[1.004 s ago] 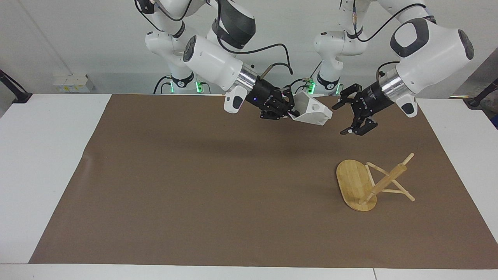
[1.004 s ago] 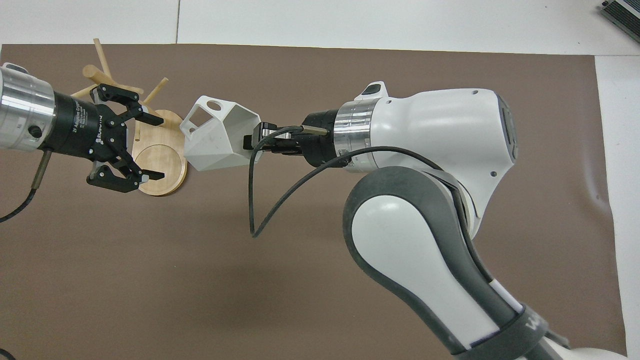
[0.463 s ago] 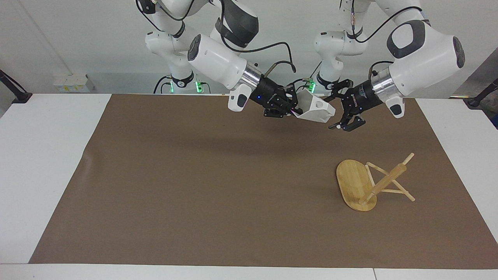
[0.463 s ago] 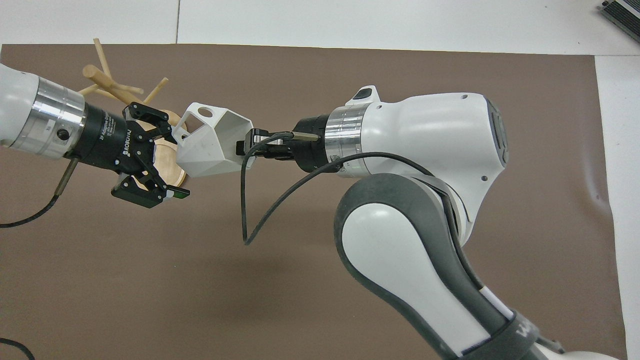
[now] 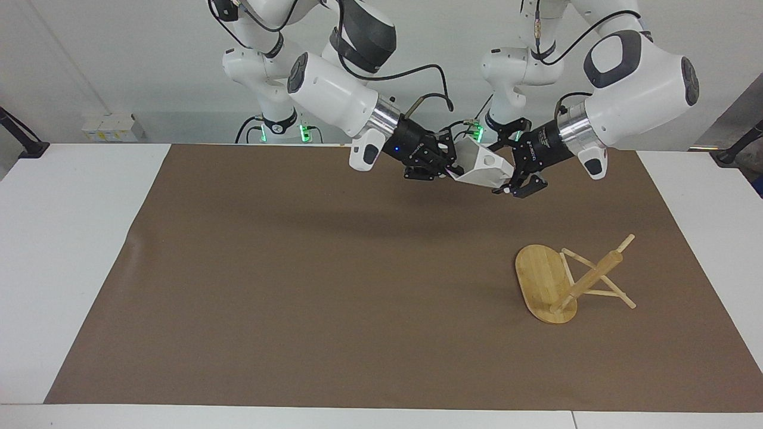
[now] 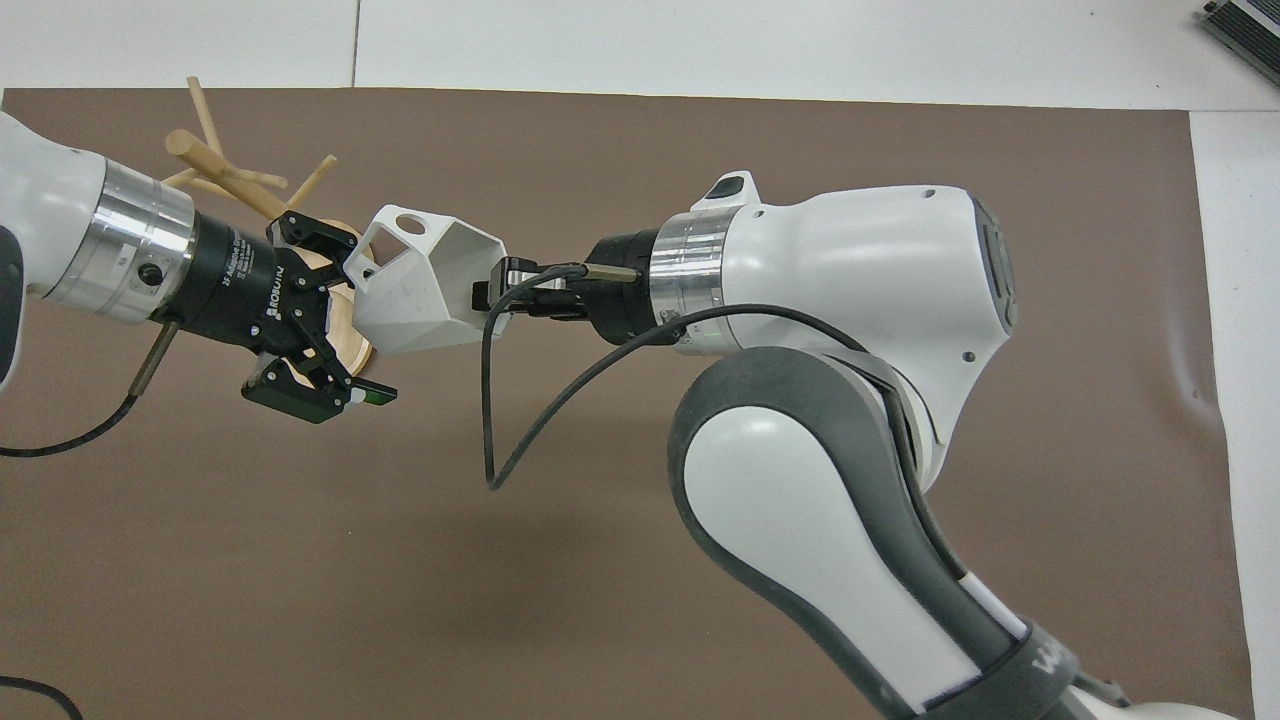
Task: Hang cup on rack
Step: 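Move the open left gripper onto the cup held by the right gripper, then close the left gripper on the cup body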
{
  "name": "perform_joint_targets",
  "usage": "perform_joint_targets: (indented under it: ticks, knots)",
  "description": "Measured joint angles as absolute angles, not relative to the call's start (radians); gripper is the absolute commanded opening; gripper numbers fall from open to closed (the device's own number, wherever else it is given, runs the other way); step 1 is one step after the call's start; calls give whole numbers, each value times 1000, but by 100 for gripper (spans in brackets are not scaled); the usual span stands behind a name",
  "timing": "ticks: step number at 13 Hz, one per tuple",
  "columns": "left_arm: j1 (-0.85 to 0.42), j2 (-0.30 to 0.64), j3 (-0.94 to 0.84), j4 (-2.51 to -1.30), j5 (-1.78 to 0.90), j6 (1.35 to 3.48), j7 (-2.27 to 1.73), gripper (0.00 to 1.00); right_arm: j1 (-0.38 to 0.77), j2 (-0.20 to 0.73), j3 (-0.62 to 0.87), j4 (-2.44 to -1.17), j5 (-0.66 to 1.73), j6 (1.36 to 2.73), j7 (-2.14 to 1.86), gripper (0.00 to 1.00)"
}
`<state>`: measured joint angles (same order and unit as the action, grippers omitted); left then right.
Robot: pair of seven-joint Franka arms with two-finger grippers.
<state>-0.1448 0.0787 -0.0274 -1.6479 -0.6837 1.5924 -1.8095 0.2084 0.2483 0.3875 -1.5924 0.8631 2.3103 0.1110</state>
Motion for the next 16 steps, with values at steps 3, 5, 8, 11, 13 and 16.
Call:
perform_joint_targets:
  ticks: [3,5,8,11,13,16]
  knots:
    - [-145,80,-26,-1648,-693,1593,-1810,100,208,248,387,-1591,863,2310,111,0]
    - [-145,83,-26,-1648,-703,1596,-1810,100,207,248,385,-1591,863,2310,111,0]
    - [-145,83,-26,-1648,-709,1635,-1809,100,208,248,385,-1590,863,2314,111,0]
    - [-143,86,-25,-1648,-714,1681,-1809,100,209,249,387,-1590,863,2314,111,0]
    - [-143,89,-27,-1648,-715,1683,-1809,79,209,249,387,-1590,863,2314,111,0]
    - [-145,90,-29,-1648,-718,1675,-1809,21,208,252,383,-1590,859,2321,111,0]
